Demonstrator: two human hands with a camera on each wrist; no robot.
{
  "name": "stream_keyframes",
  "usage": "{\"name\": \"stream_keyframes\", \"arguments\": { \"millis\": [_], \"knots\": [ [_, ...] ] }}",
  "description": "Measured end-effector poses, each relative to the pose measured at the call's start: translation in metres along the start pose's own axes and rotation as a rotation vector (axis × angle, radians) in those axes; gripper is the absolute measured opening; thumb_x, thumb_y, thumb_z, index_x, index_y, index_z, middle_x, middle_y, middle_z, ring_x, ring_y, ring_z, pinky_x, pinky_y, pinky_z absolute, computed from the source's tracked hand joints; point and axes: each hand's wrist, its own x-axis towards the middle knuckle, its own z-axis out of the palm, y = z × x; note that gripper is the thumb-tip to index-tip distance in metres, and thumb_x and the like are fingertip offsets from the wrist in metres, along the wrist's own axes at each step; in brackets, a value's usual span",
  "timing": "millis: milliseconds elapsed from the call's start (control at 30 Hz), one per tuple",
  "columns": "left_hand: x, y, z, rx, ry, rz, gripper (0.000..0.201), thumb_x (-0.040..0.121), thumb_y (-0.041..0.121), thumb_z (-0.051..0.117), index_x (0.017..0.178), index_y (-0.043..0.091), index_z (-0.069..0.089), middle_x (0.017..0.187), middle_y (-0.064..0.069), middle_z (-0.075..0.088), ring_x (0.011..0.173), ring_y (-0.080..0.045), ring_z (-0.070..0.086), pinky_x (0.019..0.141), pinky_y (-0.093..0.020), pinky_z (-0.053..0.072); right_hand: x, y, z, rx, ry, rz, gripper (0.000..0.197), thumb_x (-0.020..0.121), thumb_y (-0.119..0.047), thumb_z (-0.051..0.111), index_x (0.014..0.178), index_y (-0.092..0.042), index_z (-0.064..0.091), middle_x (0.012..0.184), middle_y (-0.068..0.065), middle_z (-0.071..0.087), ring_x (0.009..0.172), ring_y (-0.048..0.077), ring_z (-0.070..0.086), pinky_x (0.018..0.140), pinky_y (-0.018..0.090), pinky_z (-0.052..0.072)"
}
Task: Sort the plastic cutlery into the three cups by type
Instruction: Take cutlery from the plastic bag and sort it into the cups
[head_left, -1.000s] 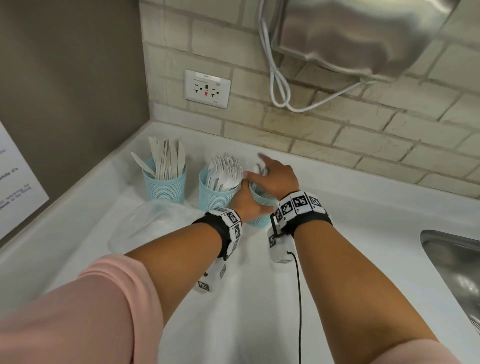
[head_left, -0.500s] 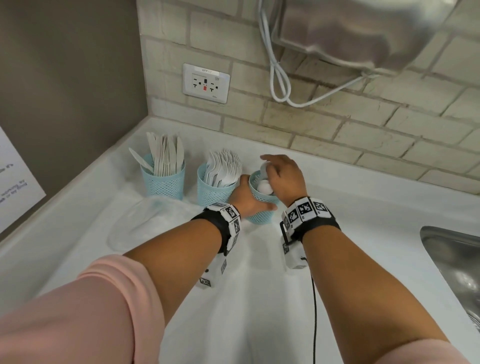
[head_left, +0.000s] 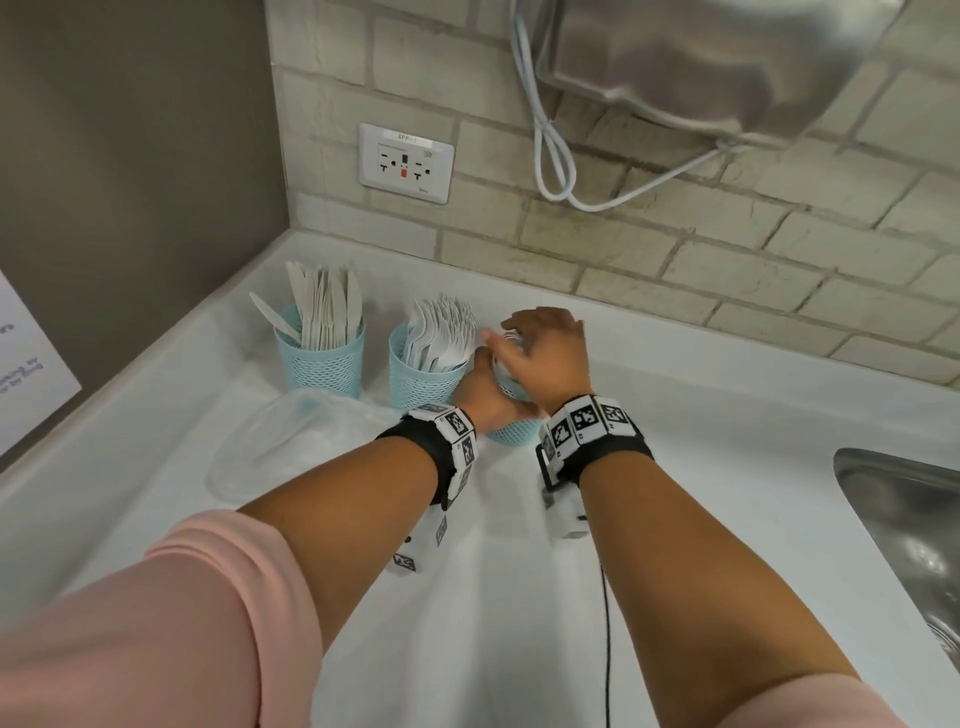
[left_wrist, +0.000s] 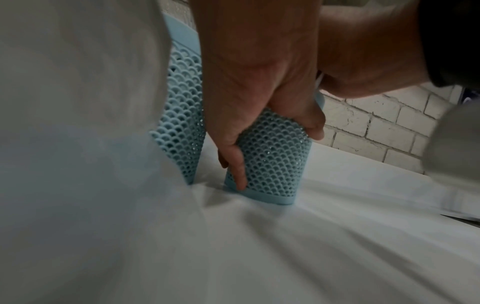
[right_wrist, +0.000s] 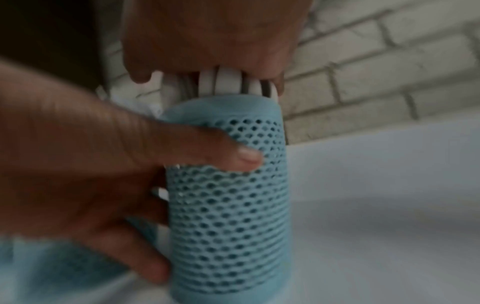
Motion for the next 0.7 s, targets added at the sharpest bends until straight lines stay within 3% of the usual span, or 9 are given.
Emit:
{"name": "stream_keyframes", "arguments": {
  "millis": [67, 167, 233, 333, 433, 533, 633, 700],
  "knots": [
    [-0.002, 0.001, 0.0, 0.025, 0.006, 0.027, 0.092, 0.059, 0.025, 0.086, 0.132, 0.012, 0.033, 0.125, -0.005, 0.053, 0.115, -0.021, 0.054, 0.102, -0.037, 0.043, -0.002, 0.001, 0.0, -0.001, -0.09, -0.076, 0.052, 0.08, -0.056, 0.059, 0.112, -0.016, 0.066, 0.121, 0.004, 0.063, 0.116, 0.025, 0.052, 0.098, 0.04, 0.042],
    [-0.003, -0.002, -0.001, -0.045, 0.014, -0.003, 0.094, 0.057, 0.022, 0.088, 0.131, 0.011, 0.03, 0.125, -0.007, 0.053, 0.114, -0.024, 0.055, 0.098, -0.037, 0.045, -0.006, 0.013, 0.004, -0.04, 0.019, 0.067, 0.052, 0.079, -0.043, 0.066, 0.118, -0.008, 0.063, 0.134, 0.014, 0.051, 0.123, 0.031, 0.044, 0.101, 0.037, 0.037],
    [-0.002, -0.003, -0.002, -0.047, 0.008, -0.008, 0.095, 0.058, 0.022, 0.088, 0.131, 0.01, 0.028, 0.126, -0.007, 0.052, 0.116, -0.025, 0.054, 0.098, -0.035, 0.045, -0.004, 0.011, 0.006, -0.056, 0.063, 0.138, 0.05, 0.078, -0.043, 0.066, 0.111, -0.006, 0.065, 0.126, 0.017, 0.054, 0.119, 0.032, 0.044, 0.098, 0.034, 0.035],
    [-0.003, 0.0, -0.002, -0.004, 0.012, -0.007, 0.099, 0.062, 0.025, 0.086, 0.137, 0.008, 0.024, 0.132, -0.009, 0.048, 0.12, -0.026, 0.049, 0.099, -0.033, 0.042, -0.003, -0.002, 0.005, 0.026, -0.007, 0.023, 0.041, 0.077, -0.036, 0.069, 0.102, -0.003, 0.066, 0.108, 0.015, 0.06, 0.105, 0.032, 0.049, 0.086, 0.03, 0.037],
    [-0.003, 0.0, -0.002, 0.011, 0.009, -0.015, 0.105, 0.06, 0.028, 0.087, 0.14, 0.009, 0.021, 0.132, -0.007, 0.048, 0.121, -0.025, 0.05, 0.098, -0.03, 0.042, -0.003, -0.007, 0.0, 0.196, 0.149, -0.047, 0.04, 0.078, -0.037, 0.061, 0.102, -0.005, 0.062, 0.099, 0.011, 0.062, 0.098, 0.03, 0.052, 0.083, 0.039, 0.045],
    [-0.001, -0.004, -0.002, 0.0, 0.002, -0.021, 0.104, 0.057, 0.035, 0.088, 0.136, 0.009, 0.025, 0.13, -0.006, 0.05, 0.119, -0.023, 0.052, 0.098, -0.033, 0.044, -0.002, -0.003, -0.002, 0.125, 0.17, 0.065, 0.063, 0.073, -0.06, 0.045, 0.121, -0.02, 0.054, 0.122, 0.003, 0.055, 0.116, 0.027, 0.042, 0.094, 0.043, 0.036],
    [-0.002, -0.006, -0.001, -0.023, 0.008, -0.016, 0.103, 0.056, 0.035, 0.088, 0.135, 0.009, 0.027, 0.128, -0.006, 0.05, 0.117, -0.023, 0.051, 0.097, -0.033, 0.044, -0.001, 0.007, -0.005, 0.058, 0.11, 0.214, 0.075, 0.074, -0.068, 0.054, 0.137, -0.03, 0.039, 0.145, 0.005, 0.035, 0.132, 0.028, 0.031, 0.105, 0.045, 0.029],
    [-0.002, -0.007, -0.002, -0.042, 0.003, -0.004, 0.105, 0.056, 0.033, 0.089, 0.136, 0.01, 0.026, 0.131, -0.005, 0.049, 0.12, -0.022, 0.05, 0.099, -0.033, 0.043, 0.001, 0.01, -0.008, 0.261, -0.029, 0.248, 0.08, 0.076, -0.062, 0.062, 0.142, -0.03, 0.032, 0.144, 0.007, 0.038, 0.127, 0.025, 0.043, 0.101, 0.039, 0.038]
  ]
}}
